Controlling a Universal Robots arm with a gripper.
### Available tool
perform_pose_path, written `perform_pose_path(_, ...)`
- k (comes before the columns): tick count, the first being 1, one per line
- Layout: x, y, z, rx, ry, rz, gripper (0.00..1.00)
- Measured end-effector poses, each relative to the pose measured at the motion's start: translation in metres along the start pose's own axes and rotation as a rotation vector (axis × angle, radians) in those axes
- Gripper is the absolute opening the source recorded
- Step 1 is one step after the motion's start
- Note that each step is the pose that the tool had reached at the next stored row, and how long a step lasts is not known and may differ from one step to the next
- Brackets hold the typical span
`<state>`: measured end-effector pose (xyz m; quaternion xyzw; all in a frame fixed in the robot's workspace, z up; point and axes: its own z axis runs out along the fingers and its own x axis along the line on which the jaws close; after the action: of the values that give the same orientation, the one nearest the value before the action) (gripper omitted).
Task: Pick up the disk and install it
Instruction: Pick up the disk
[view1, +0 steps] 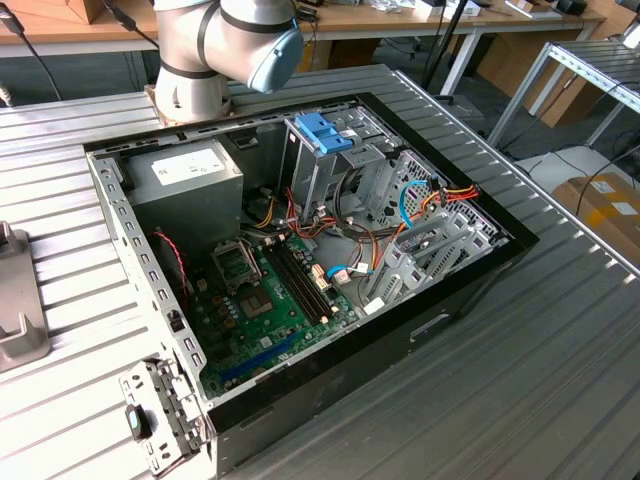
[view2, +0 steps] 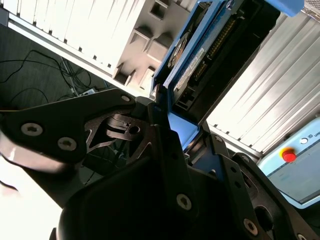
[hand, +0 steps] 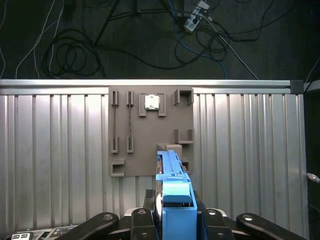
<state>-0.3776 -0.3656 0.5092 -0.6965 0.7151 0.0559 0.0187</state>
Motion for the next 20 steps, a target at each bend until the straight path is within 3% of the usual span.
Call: perform_pose_path(20, 0.0024, -0.0105, -0.0008, 0.0000, 0.0000, 0.000, 0.37)
